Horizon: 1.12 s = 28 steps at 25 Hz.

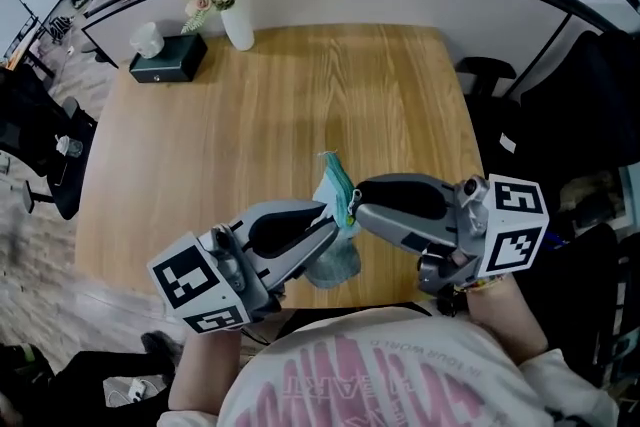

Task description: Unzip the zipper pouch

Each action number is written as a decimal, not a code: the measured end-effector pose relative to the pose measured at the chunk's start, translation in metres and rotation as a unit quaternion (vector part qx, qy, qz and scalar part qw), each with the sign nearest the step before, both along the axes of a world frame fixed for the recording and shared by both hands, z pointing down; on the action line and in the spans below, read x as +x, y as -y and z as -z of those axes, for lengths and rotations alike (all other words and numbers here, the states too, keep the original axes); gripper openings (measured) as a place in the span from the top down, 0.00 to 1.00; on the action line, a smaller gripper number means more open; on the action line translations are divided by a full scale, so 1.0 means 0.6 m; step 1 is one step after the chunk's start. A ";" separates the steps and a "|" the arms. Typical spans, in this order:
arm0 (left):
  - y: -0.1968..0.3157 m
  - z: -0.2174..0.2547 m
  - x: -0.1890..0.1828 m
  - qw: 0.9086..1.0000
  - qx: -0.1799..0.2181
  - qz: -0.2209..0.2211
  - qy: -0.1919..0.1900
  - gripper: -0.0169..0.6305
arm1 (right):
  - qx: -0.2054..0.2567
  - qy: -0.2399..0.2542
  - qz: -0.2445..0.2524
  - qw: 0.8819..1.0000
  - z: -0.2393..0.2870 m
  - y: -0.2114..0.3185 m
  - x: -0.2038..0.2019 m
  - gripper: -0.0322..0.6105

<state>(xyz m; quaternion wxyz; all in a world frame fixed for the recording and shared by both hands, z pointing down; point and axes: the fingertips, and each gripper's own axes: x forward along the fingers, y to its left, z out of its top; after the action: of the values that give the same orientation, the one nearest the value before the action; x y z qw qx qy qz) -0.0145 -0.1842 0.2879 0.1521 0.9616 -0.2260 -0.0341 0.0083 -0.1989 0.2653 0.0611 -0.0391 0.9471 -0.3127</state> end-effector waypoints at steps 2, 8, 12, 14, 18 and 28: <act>-0.003 -0.001 0.003 1.000 -0.002 0.000 0.001 0.91 | 0.004 0.003 0.005 1.000 0.004 -0.004 0.003 0.81; -0.010 0.003 0.017 1.000 0.002 -0.009 0.008 0.91 | 0.058 -0.022 0.001 0.998 0.019 -0.014 0.012 0.94; -0.026 0.009 0.027 0.999 0.011 -0.050 0.004 0.92 | 0.082 -0.050 0.001 0.995 0.020 -0.011 0.019 0.95; -0.035 0.009 0.034 0.997 0.019 -0.073 0.011 0.92 | 0.090 -0.068 0.019 0.993 0.019 -0.016 0.021 0.95; -0.065 0.019 0.050 0.987 0.058 -0.145 0.029 0.92 | 0.079 -0.093 0.072 0.990 0.017 -0.032 0.022 0.95; -0.120 0.003 0.076 0.948 0.106 -0.286 0.085 0.92 | -0.005 -0.141 0.162 0.977 -0.025 -0.051 0.021 0.94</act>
<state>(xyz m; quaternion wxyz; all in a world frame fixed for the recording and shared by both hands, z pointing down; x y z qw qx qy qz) 0.0313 -0.1121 0.2864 0.0331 0.9957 0.0518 0.0688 0.0206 -0.1684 0.2805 -0.1242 0.0706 0.9383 -0.3149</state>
